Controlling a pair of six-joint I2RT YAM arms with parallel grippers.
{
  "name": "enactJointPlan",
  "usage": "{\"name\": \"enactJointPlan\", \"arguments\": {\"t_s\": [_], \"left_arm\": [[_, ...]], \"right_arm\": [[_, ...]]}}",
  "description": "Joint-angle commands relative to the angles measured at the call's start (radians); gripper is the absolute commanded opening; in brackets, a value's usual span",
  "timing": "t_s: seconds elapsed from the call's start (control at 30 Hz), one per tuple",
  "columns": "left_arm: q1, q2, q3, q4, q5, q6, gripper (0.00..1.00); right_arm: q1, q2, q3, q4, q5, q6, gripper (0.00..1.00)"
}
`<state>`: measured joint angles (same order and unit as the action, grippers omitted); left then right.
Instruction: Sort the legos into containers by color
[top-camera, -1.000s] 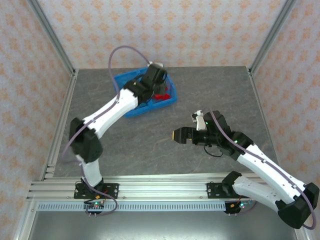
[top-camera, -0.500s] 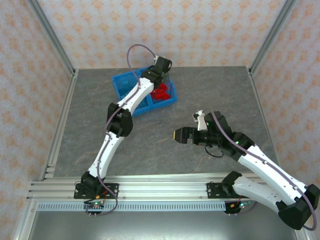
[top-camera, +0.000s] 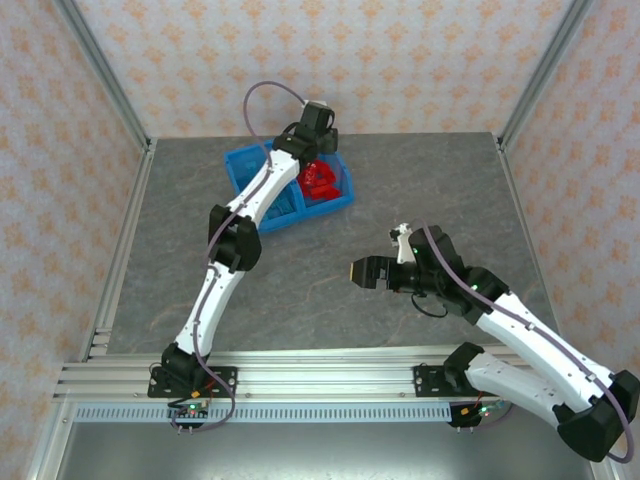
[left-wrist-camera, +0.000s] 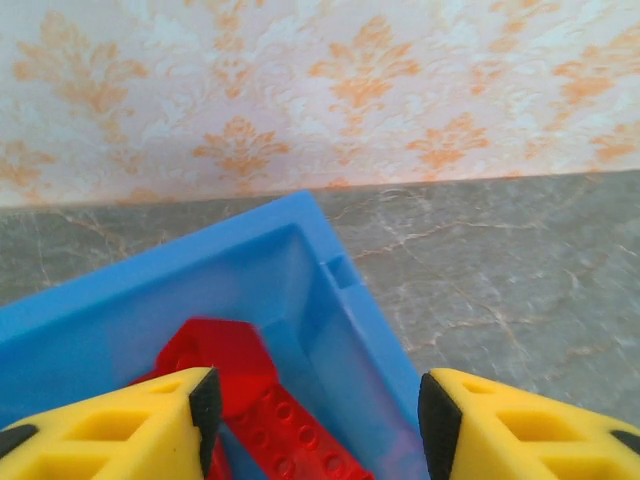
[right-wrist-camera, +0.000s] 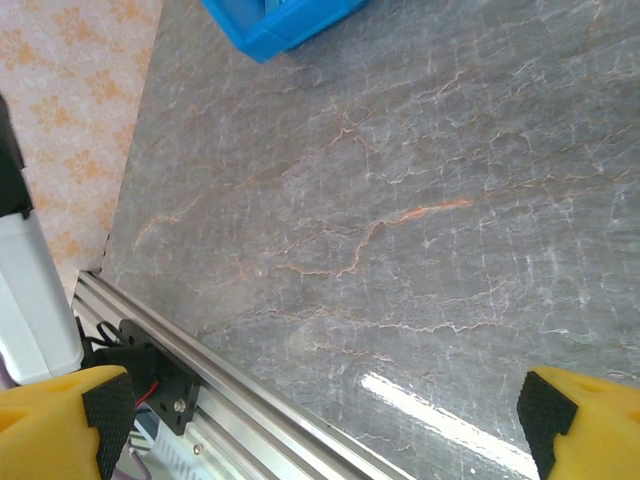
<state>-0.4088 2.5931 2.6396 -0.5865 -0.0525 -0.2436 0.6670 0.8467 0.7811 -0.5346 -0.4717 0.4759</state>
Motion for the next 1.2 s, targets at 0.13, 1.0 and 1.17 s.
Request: {"name": "enactJointPlan", "arguments": {"t_s": [0.13,1.0,1.17], "left_arm": [[-0.039,-0.45,-0.268,-0.056,0.083,-0.004,0.65],[-0.087,-1.828,-2.186,0.589,-0.485,0.184,1.0],[0.015,-1.827,-2.287,0.709,-0.478,0.253,1.0]], "right_arm": [[0.005,-0.07,0.02,-0.114,0.296,0.016,0.99],[-0.512,0.429,-0.474,1.28,0.971,-0.468,0.99],[-0.58,0.655,-0.31,1.216,0.729,-0.502,1.0]]}}
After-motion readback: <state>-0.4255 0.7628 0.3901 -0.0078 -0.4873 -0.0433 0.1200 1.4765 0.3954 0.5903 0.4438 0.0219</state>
